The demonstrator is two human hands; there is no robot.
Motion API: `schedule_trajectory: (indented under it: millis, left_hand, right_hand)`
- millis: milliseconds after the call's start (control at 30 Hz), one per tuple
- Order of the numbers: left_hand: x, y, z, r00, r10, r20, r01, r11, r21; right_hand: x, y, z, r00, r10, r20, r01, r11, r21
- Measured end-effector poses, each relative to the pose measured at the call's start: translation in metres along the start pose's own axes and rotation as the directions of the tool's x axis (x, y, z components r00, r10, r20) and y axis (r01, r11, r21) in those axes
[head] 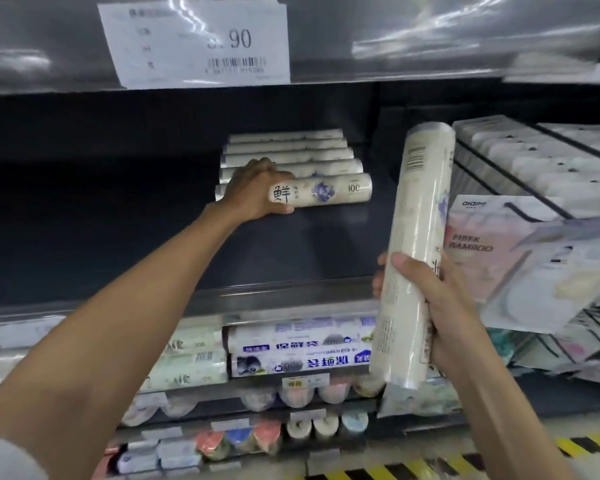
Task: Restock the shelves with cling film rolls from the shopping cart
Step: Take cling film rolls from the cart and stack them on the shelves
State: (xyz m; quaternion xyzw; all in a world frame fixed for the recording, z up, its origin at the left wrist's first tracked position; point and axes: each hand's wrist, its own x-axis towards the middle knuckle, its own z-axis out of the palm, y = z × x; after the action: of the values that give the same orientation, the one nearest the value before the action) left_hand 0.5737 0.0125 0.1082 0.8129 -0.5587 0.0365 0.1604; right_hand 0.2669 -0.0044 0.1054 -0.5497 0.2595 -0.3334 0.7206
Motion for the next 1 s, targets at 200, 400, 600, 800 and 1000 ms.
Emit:
schedule_trajectory:
  millis: [200,400,600,800,1000]
  left_hand:
    - [-0.009,-0.013,-0.005,0.998,-0.029,-0.055,0.019,0.985,-0.174]
    - [-0.007,-0.014,-0.001,0.985,-0.054,-0.165,0.021,0.981,-0.195]
    - [-0.01,-0.021,0.008,0.985,-0.016,-0.171,0.002,0.997,-0.082]
    - [-0.014,-0.02,0.013,0.967,-0.024,-0.252,0.007,0.998,-0.07]
    - [-0.013,-0.02,0.009,0.976,-0.017,-0.215,0.004,0.998,-0.061]
  right_hand:
    - [-0.004,-0.002,0.001,1.0,0.007,0.014,-0.007,1.0,0.018]
    - [0.0,-0.001,0.009,0.999,-0.013,0.038,0.011,0.999,0.05]
    - [0.001,0.003,0.008,0.999,-0.01,0.03,0.007,0.997,0.077]
    - [-0.001,0.006,0.006,0.999,0.017,0.027,-0.02,0.996,0.089]
    - [0.001,0.006,0.007,0.999,0.012,0.047,-0.017,0.995,0.103]
